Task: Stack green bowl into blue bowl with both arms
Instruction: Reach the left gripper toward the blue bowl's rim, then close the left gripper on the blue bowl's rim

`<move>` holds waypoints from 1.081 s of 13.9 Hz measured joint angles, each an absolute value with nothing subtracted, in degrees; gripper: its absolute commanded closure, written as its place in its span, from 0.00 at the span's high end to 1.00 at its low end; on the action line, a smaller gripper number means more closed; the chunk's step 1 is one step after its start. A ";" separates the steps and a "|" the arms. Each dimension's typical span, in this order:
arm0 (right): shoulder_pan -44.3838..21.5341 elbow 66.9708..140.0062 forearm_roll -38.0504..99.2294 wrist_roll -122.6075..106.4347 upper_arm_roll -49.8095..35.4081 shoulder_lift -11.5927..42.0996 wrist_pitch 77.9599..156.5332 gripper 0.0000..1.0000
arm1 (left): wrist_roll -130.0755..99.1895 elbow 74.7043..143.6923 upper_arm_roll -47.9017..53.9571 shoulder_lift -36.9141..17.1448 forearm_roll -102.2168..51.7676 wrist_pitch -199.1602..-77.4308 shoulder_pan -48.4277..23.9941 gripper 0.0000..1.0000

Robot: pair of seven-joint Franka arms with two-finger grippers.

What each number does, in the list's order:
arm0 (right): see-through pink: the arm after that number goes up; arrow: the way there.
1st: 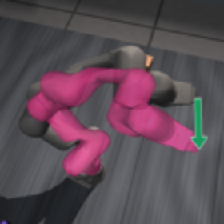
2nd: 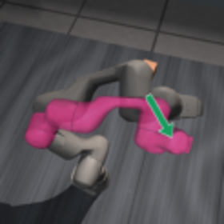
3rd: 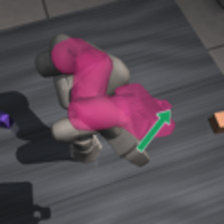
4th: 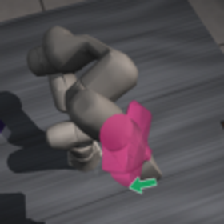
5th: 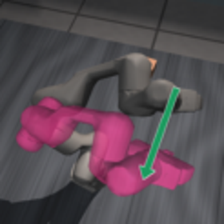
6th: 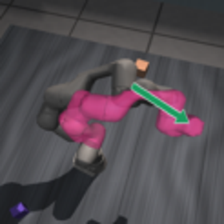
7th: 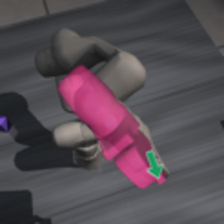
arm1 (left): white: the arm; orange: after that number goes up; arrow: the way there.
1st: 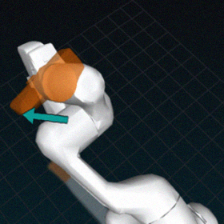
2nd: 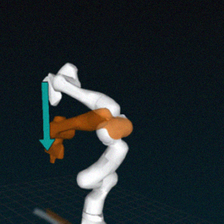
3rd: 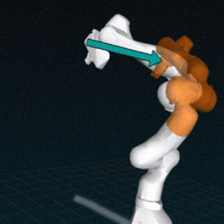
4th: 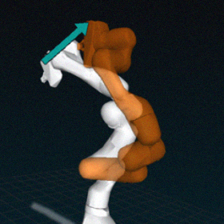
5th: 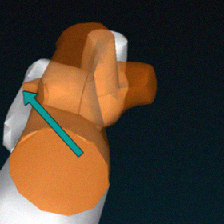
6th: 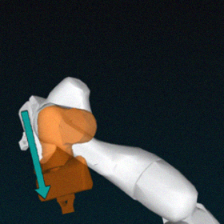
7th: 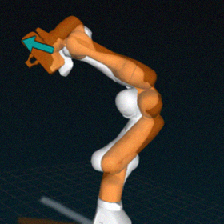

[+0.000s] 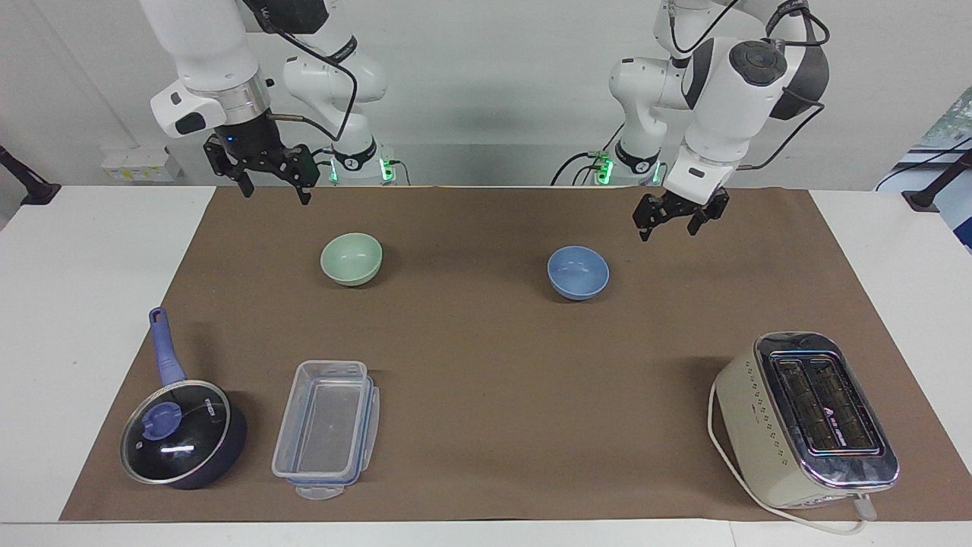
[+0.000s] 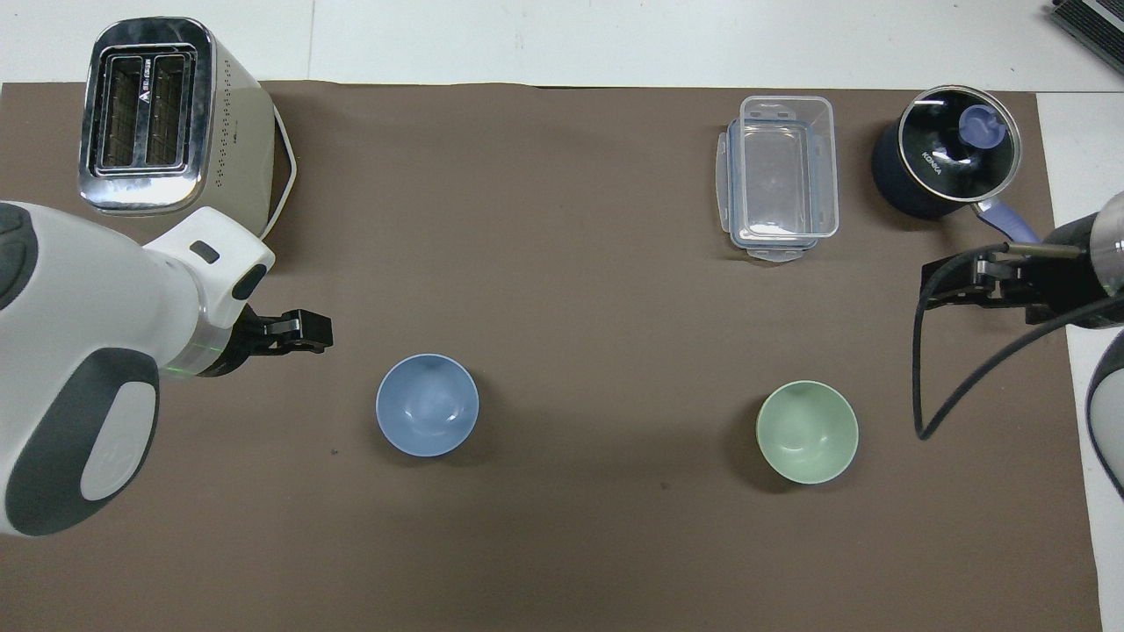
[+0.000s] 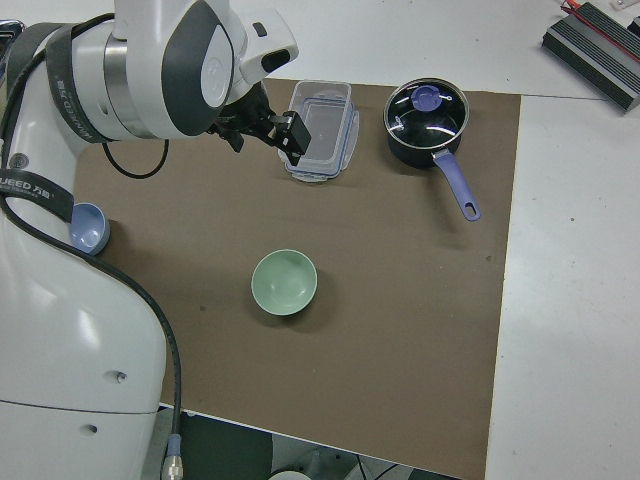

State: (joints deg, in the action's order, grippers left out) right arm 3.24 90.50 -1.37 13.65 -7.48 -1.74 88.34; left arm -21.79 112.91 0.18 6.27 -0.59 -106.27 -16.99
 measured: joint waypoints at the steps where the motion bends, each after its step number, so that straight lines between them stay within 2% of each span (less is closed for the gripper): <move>1: 3.24 90.50 -1.37 13.65 -7.48 -1.74 88.34 1.00 | -22.24 113.66 0.19 6.27 -0.62 -107.17 -17.40 1.00; 8: 3.24 90.50 -1.37 13.65 -7.48 -1.74 88.34 1.00 | -23.62 120.22 0.21 6.27 -0.64 -114.81 -18.60 1.00; 15: 3.24 90.50 -1.37 13.65 -7.48 -1.74 88.34 1.00 | -24.98 132.64 0.23 4.28 -0.65 -131.15 -20.46 1.00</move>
State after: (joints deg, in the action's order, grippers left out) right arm 3.24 90.50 -1.37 13.65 -7.48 -1.74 88.34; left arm -24.98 132.64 0.23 4.28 -0.65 -131.15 -20.46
